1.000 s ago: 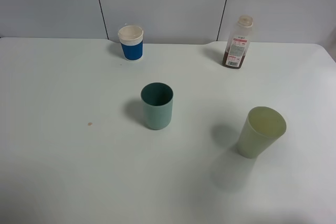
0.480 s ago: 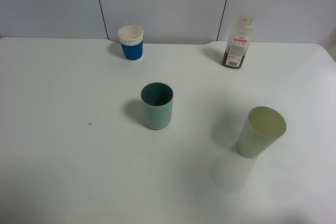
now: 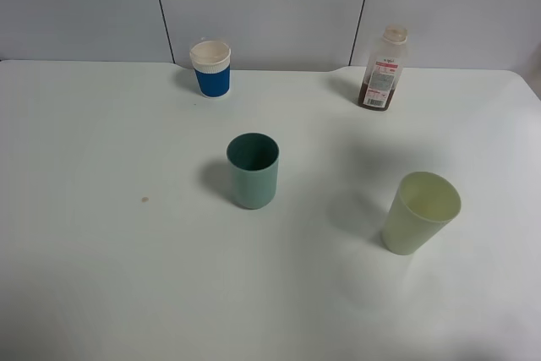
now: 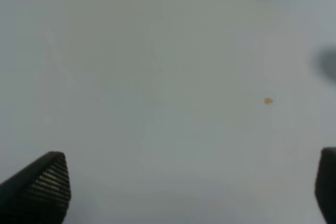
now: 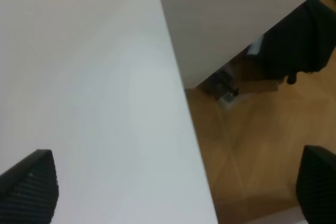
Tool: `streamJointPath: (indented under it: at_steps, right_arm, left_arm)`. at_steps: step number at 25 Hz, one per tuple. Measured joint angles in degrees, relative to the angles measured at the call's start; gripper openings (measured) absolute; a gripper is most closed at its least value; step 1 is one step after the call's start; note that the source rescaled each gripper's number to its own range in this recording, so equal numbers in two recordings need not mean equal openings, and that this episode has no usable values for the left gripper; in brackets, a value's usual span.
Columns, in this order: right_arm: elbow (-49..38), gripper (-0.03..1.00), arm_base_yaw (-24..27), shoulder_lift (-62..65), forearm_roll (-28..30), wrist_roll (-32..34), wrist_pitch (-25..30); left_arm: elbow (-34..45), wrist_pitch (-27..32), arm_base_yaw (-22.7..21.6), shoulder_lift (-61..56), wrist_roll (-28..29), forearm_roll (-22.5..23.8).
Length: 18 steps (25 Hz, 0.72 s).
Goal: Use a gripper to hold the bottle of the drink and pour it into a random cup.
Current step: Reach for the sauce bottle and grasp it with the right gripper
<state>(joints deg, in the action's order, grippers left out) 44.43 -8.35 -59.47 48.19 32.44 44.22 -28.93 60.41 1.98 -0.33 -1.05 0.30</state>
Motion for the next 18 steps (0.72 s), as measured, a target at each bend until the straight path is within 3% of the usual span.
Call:
streamJointPath:
  at_steps: [8,18]
  right_arm:
    - [0.0,0.83,0.0,-6.7,2.2,1.7,-8.8]
    - [0.0,0.76,0.0,-10.6,15.3,23.0,-11.8]
  left_arm:
    - [0.0,0.0,0.0,0.0,0.0,0.0]
    - [0.0,0.0,0.0,0.0,0.0,0.0]
